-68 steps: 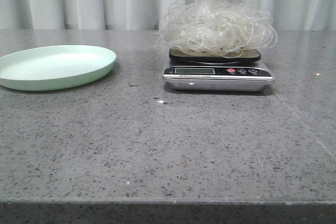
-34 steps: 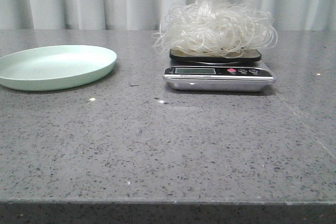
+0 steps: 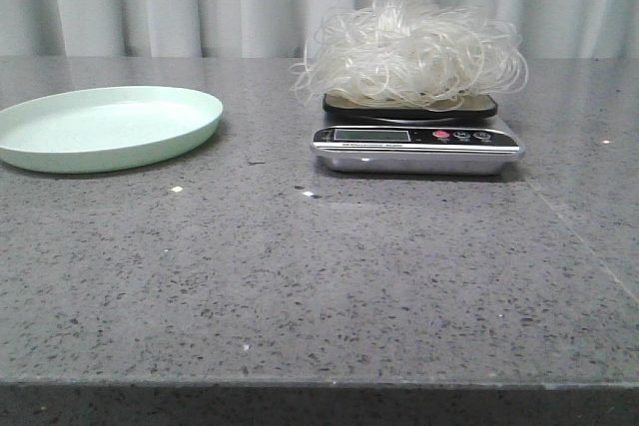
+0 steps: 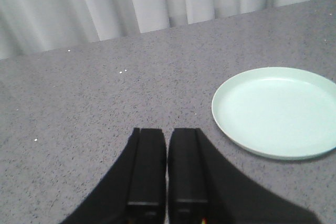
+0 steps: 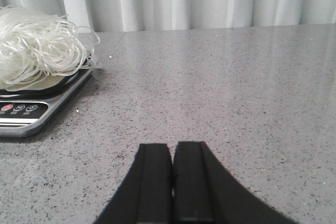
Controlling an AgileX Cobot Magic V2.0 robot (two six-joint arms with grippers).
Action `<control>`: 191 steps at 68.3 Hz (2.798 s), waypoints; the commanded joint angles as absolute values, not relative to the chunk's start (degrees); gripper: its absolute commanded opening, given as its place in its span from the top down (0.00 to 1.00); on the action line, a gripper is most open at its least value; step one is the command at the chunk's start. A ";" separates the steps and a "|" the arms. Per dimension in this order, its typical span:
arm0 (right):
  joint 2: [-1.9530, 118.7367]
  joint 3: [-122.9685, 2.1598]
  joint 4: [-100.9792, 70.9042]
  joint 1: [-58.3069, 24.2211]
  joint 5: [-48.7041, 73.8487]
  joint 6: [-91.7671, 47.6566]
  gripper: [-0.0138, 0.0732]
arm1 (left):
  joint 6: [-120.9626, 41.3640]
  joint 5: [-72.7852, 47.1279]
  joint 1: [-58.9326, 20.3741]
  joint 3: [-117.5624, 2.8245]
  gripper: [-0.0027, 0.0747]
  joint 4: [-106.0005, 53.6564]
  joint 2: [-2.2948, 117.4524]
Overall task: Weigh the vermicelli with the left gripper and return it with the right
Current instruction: 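Withdraw the left gripper while the vermicelli rests on the scale, then lower the right gripper onto the vermicelli on the scale and grasp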
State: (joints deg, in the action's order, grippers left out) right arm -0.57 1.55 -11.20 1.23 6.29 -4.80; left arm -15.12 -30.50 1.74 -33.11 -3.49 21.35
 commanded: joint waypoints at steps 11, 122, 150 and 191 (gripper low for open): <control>-1.51 1.13 -11.22 1.25 1.40 -5.06 0.67 | -14.53 -20.07 1.81 -24.83 0.79 -4.21 8.99; 74.73 -94.87 -11.22 -21.27 40.93 -5.11 0.13 | -14.53 -19.34 1.81 -21.76 0.79 -11.61 6.73; 90.91 -95.94 -10.93 -22.43 47.74 -5.11 0.14 | -14.53 -19.34 1.81 -21.76 0.79 -11.61 6.73; 101.89 -95.94 -5.65 -22.43 49.99 -5.11 0.19 | -14.53 -19.34 1.81 -21.76 0.79 -11.61 6.73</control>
